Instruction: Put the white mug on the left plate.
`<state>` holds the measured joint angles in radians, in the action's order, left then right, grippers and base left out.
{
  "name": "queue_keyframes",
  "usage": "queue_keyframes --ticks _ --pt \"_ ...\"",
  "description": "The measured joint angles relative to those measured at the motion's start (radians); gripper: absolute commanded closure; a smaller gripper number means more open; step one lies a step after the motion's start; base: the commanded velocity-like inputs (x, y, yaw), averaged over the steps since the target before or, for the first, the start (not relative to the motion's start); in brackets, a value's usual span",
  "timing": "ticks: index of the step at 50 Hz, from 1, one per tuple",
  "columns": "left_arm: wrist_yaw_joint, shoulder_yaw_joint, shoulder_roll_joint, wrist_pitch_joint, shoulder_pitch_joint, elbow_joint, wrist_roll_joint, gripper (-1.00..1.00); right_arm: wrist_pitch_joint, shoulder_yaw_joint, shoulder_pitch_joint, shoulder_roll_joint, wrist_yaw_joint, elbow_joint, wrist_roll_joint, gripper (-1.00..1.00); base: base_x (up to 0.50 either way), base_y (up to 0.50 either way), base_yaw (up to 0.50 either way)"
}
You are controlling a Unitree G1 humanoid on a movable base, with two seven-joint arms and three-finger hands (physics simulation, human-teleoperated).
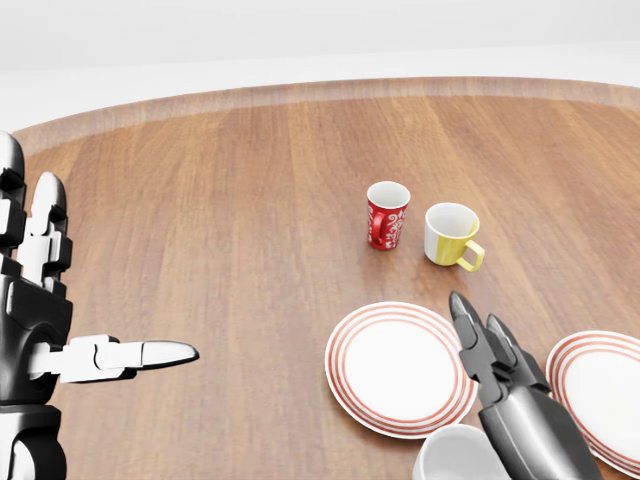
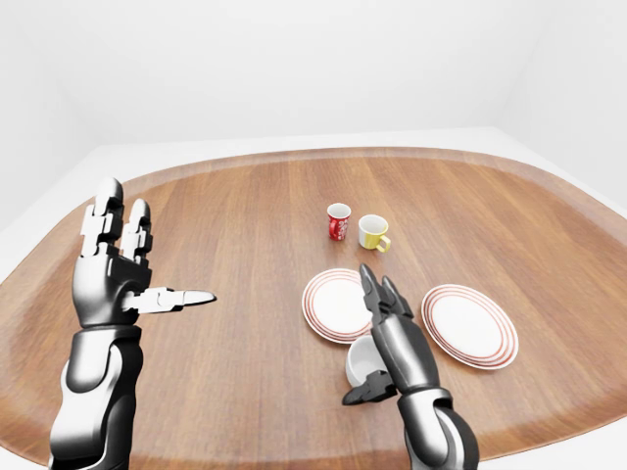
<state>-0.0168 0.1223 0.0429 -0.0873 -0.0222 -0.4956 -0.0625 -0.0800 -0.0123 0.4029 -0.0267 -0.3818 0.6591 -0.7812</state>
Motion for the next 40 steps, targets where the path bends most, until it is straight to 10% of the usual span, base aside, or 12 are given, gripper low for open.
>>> queue_keyframes --ticks 40 --pt "-0.004 -0.001 0.0 0.0 0.001 -0.001 0.001 -1.0 0.03 -0.03 -0.048 -0.017 -0.034 -0.142 -0.118 -1.0 0.0 0.0 0.0"
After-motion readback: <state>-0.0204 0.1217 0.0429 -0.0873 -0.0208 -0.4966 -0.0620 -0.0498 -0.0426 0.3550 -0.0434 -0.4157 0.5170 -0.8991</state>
